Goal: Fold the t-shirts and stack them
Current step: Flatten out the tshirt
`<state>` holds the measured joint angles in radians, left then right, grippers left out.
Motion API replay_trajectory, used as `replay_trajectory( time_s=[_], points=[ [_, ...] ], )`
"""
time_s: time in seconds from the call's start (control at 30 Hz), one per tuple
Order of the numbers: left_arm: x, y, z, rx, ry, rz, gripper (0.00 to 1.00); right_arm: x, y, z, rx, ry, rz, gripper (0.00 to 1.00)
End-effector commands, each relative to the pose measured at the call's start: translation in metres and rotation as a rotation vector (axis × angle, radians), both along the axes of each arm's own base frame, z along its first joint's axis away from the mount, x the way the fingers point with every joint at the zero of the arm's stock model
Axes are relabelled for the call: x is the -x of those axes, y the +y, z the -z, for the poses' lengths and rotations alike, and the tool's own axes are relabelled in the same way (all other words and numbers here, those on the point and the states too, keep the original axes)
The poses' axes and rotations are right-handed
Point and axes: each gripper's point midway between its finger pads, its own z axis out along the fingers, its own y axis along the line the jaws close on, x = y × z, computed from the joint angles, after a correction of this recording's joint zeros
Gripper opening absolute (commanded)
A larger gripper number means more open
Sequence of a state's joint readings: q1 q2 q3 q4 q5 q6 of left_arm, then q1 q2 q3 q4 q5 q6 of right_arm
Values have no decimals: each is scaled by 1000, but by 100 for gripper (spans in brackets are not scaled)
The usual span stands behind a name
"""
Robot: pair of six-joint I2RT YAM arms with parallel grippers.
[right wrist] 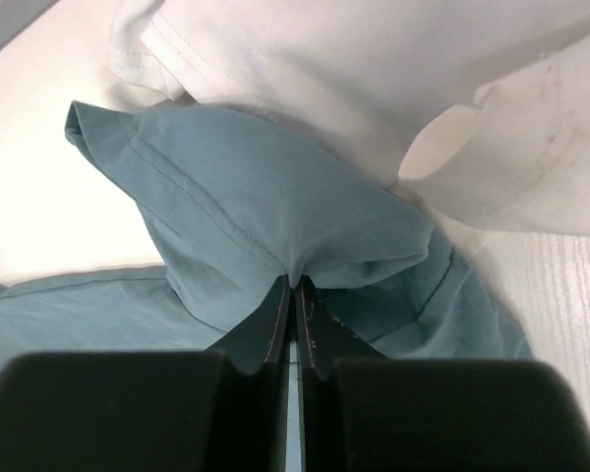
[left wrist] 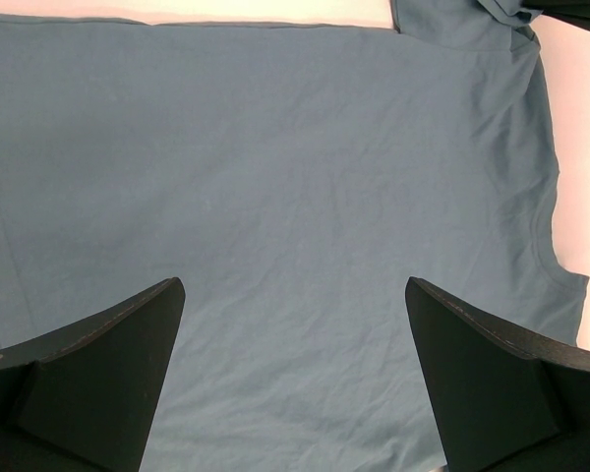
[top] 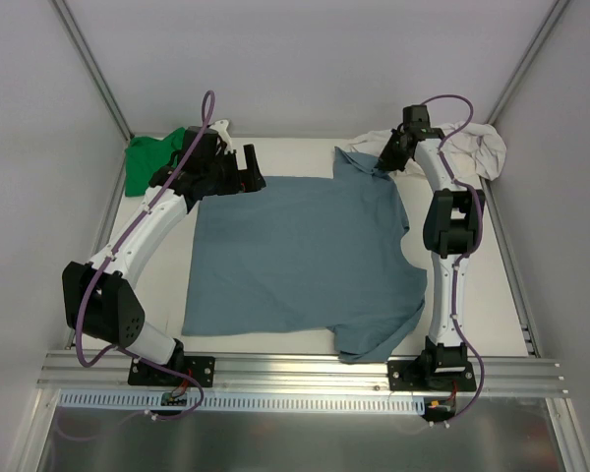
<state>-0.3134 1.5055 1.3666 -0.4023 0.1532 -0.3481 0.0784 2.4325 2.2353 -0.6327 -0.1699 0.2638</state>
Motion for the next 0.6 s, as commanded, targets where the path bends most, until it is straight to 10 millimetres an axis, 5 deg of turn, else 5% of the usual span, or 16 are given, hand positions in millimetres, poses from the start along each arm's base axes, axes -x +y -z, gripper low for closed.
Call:
replay_trajectory(
  time_s=[0.0, 0.3, 0.57],
  points=[
    [-4, -3, -13, 14, -30, 16, 99, -7, 0, -29, -2, -61, 4, 0],
    [-7, -2, -9, 13, -26, 2, 99, -14, -2, -49, -18, -109, 12, 0],
    [-11, -4, 5, 10, -21, 2, 99, -17, -20, -101, -49, -195, 45, 0]
  ],
)
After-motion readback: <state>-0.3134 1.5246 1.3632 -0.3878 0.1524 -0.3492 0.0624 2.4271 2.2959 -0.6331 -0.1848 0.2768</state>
